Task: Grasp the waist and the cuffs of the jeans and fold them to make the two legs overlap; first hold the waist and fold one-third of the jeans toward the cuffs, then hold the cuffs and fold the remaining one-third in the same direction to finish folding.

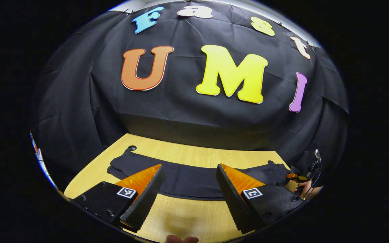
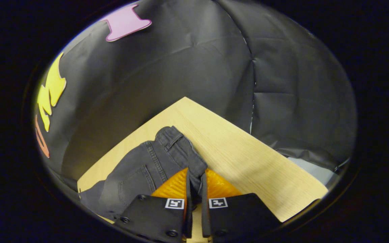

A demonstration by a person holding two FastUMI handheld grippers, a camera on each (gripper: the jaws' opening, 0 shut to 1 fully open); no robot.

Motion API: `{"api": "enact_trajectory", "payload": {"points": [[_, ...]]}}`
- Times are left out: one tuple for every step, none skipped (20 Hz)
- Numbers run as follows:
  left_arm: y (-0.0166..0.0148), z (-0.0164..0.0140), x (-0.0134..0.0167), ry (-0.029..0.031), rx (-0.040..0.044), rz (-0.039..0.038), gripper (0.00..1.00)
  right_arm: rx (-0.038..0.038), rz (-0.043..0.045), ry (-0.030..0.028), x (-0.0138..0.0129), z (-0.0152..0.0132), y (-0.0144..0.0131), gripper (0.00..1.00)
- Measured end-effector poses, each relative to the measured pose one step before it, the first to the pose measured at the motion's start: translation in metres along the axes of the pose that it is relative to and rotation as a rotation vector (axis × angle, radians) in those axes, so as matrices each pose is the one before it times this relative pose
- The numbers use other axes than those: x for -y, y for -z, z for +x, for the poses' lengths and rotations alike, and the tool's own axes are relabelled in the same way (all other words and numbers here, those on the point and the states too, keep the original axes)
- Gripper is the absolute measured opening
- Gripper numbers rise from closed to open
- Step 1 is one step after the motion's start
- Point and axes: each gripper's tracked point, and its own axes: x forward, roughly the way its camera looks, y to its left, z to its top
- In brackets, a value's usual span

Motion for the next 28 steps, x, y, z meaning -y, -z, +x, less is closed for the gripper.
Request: {"api": "enact_trajectory", "payload": {"points": [[-0.00094,-0.00048,-0.00191,-0.0012,0.00707,-0.00147,0.99,0.00827,-0.03016,0.00055,-0.008,-0.0064,-0.00507,0.03],[-0.0017,-0.00112,-0.00277,-0.00243,0.00812,-0.00139,0.99,0.00999,-0.02173,-0.00469,-0.00668,-0.0099,-0.007,0.02],[-0.00095,-0.00218,-0.00582,-0.00416,0.00861,-0.00239,0.99,0.01986,-0.01656,-0.01605,-0.01165,-0.01242,-0.01092,0.0],[-0.00244,-0.00194,-0.00636,-0.0031,0.01224,-0.0035,0.99,0.0248,-0.02146,-0.02692,-0.01544,-0.0136,-0.01161,0.02],[-0.00261,-0.00431,-0.00572,-0.00441,0.01513,-0.00132,0.99,0.02946,-0.03537,-0.02917,-0.01781,-0.01925,-0.0099,0.02],[-0.00252,-0.00156,-0.00676,-0.00588,0.01274,0.00399,0.99,0.02903,-0.04516,-0.03435,-0.02143,-0.01718,-0.01087,0.02],[0.00007,-0.00201,-0.00713,-0.00665,0.00867,0.00693,0.99,0.02663,-0.0426,-0.0294,-0.0252,-0.0125,-0.00885,0.02],[-0.00087,-0.00129,-0.00774,-0.00423,0.00817,0.00691,0.99,0.02862,-0.0388,-0.04572,-0.03235,-0.01237,-0.01199,0.02],[-0.00197,-0.00161,-0.00936,-0.00659,0.0099,0.00388,0.99,0.02232,-0.03003,-0.0354,-0.02499,-0.0055,-0.00444,0.02],[-0.00206,-0.00242,-0.00892,-0.00349,0.01027,-0.00135,0.99,0.02119,-0.02571,-0.03616,-0.0293,-0.01031,-0.00991,0.02],[-0.00097,-0.00449,-0.0088,-0.00683,0.00815,-0.00461,0.99,0.01956,-0.01915,-0.04197,-0.03382,-0.01036,-0.00605,0.02],[-0.00009,-0.00364,-0.00742,-0.00473,0.00547,-0.00596,0.99,0.00692,-0.01428,-0.03153,-0.02723,-0.00182,-0.00191,0.02],[0.00043,-0.00539,-0.00973,-0.00972,0.00422,-0.00695,0.99,0.00633,-0.01638,-0.03349,-0.02983,0.0054,0.00431,0.0],[0.00057,-0.00483,-0.01005,-0.01134,0.00318,-0.0031,0.99,-0.00203,-0.01081,-0.03607,-0.02715,0.00083,0.00297,0.0],[0.00031,-0.00602,-0.01031,-0.01291,0.00272,-0.00162,0.99,-0.01063,-0.00936,-0.03503,-0.02863,0.00038,0.00957,0.0],[0.00093,-0.00494,-0.00987,-0.01429,0.0005,-0.00135,0.99,-0.00995,-0.0173,-0.0319,-0.02795,0.00238,0.00796,0.02],[0.00087,-0.00701,-0.01079,-0.01445,-0.00227,-0.00432,0.99,-0.01272,-0.01978,-0.03339,-0.02342,0.00735,0.00827,0.02],[0.00071,-0.00505,-0.00986,-0.01507,-0.00222,-0.01009,0.99,-0.01196,-0.01249,-0.02825,-0.02188,0.00843,0.00694,0.02],[0.0017,-0.00615,-0.01172,-0.01671,-0.00122,-0.01304,0.99,-0.01506,-0.00729,-0.02531,-0.02682,0.00898,0.01069,0.02],[0.00047,-0.0061,-0.00949,-0.01577,-0.00135,-0.01099,0.99,-0.01763,-0.00686,-0.01822,-0.02163,0.0091,0.01071,0.02],[0.00035,-0.0044,-0.01202,-0.02199,-0.002,-0.00532,0.99,-0.01864,-0.01437,-0.01589,-0.02216,0.01205,0.01633,0.02],[0.00108,-0.0049,-0.01151,-0.01977,-0.00286,-0.00334,0.99,-0.02815,-0.02079,-0.0128,-0.02026,0.01726,0.02158,0.02],[0.00071,-0.00609,-0.01037,-0.02076,-0.00136,-0.00344,0.99,-0.0298,-0.02104,-0.00355,-0.01318,0.01425,0.01769,0.02],[0.00048,-0.00516,-0.01065,-0.0191,-0.00395,-0.00257,0.99,-0.03553,-0.02453,-0.00052,-0.0131,0.01561,0.02235,0.0],[0.00167,-0.00424,-0.01116,-0.02046,-0.00147,-0.00255,0.99,-0.03991,-0.01957,0.00563,-0.01081,0.0172,0.0235,0.02],[-0.00003,-0.00338,-0.00936,-0.01779,-0.00232,-0.00536,0.99,-0.03854,-0.0271,0.00951,-0.00936,0.01448,0.02288,0.06],[0.00023,-0.00243,-0.01005,-0.01572,-0.00099,-0.00909,0.99,-0.03395,-0.025,0.00936,-0.00569,0.01122,0.01763,0.02],[0.00057,-0.00248,-0.00611,-0.01131,-0.00379,-0.01029,0.99,-0.03298,-0.02341,0.00917,-0.0044,0.01066,0.01567,0.02]]}}
